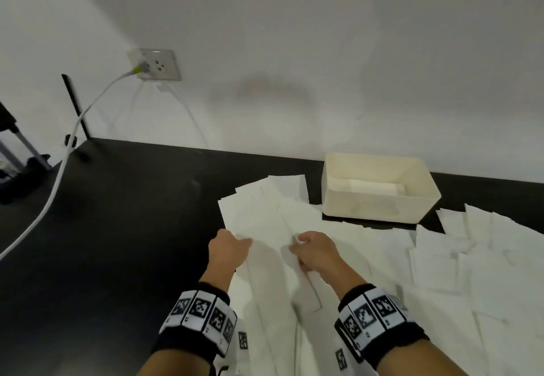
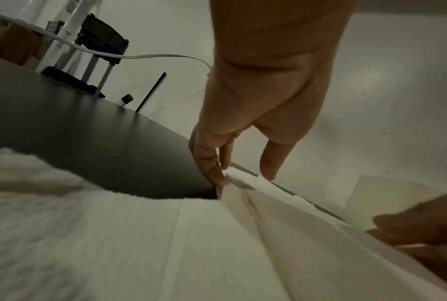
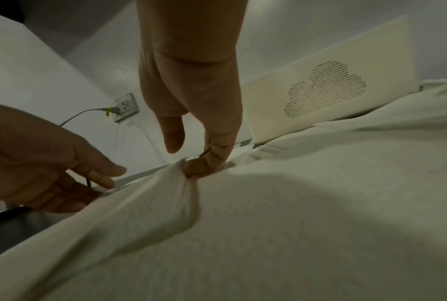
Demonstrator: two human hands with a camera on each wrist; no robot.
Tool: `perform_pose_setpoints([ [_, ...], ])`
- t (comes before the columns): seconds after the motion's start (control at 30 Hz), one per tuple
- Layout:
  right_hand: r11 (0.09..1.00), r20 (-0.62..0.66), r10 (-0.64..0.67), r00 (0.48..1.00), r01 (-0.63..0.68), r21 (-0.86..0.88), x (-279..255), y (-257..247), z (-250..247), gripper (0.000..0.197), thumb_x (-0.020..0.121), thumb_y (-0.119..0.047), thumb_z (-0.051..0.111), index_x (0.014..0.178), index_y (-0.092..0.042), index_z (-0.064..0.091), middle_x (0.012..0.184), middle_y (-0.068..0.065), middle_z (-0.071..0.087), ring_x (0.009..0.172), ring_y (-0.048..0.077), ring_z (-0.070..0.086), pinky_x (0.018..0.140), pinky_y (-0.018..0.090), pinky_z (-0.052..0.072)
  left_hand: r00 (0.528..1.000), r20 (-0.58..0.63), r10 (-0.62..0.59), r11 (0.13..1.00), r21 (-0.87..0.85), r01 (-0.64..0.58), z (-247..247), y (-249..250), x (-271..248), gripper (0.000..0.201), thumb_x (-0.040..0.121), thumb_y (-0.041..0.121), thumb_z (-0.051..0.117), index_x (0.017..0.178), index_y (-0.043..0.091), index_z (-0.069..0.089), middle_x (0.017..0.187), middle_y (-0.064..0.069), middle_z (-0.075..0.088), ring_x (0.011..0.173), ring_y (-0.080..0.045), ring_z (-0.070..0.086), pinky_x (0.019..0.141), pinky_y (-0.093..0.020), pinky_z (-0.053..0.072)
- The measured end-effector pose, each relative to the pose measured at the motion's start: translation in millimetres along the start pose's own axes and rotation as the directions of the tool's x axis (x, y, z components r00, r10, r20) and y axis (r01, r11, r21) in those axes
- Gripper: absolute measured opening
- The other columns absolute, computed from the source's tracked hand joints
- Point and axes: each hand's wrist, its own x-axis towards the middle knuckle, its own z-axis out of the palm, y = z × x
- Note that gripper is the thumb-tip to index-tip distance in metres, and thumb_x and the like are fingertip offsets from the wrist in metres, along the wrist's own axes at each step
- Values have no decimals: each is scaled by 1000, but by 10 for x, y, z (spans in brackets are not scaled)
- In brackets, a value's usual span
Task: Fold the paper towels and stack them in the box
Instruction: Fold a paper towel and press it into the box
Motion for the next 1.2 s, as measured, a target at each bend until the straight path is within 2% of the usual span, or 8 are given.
perform_pose_setpoints([
  [0.13,999,56,-9,998,11,-32,-4,-74,98,45,86,-25,65,126,-8,54,121,7,59,114,25,56,98,34,46,1000,5,23,976,218,-24,51,-2,41,49,91,47,49,116,5,56,118,-13,59,108,-27,54,90,-32,44],
  [0.23,996,72,-56,996,60,-58,-12,-93,133,11,82,-22,68,84,-12,63,83,3,61,78,16,58,69,25,45,998,59,26,979,199,-37,87,26,19,49,90,45,52,118,4,56,99,-6,59,96,-22,55,76,-28,47],
  [0.37,984,87,-130,988,140,-108,-30,-171,22,14,82,-17,65,75,-7,59,74,1,54,66,14,48,60,22,38,985,24,172,976,134,-174,-9,134,-113,87,79,43,69,146,13,23,144,-9,34,134,-28,25,105,-35,31],
  [0.53,897,194,-297,935,343,-280,-211,-440,-396,33,88,-24,62,65,-17,40,66,-3,40,61,12,37,56,22,32,837,148,526,847,-12,-531,-331,530,-231,108,66,28,84,149,20,16,147,6,33,140,-18,18,112,-36,23],
  [0.7,823,279,-379,882,459,-334,-311,-621,-999,19,87,-18,63,93,-1,57,83,5,55,77,16,49,72,29,39,701,455,549,833,-239,-498,-426,1024,-179,99,64,19,85,144,22,26,130,3,51,124,-17,44,99,-28,35],
  [0.83,834,206,-405,891,452,-317,-290,-717,-1502,7,87,-13,64,90,-7,61,78,3,55,74,13,49,70,25,39,578,514,634,773,-428,-467,-267,1426,-199,50,64,3,81,107,18,59,100,0,66,93,-15,62,80,-25,54],
  [1.03,925,22,-215,976,211,-316,-42,-625,-2329,33,79,-10,71,109,-18,59,107,2,65,95,20,61,84,33,51,758,276,591,706,-632,-321,84,2020,-88,46,75,8,76,117,10,58,113,-6,66,106,-27,61,81,-37,54],
  [1.2,990,-409,-59,911,107,96,450,-397,-2643,43,75,-1,74,113,-15,60,117,9,59,104,27,59,92,43,52,866,113,487,822,-396,-410,481,2340,76,53,79,20,74,124,5,50,123,-9,58,110,-25,56,89,-34,50],
])
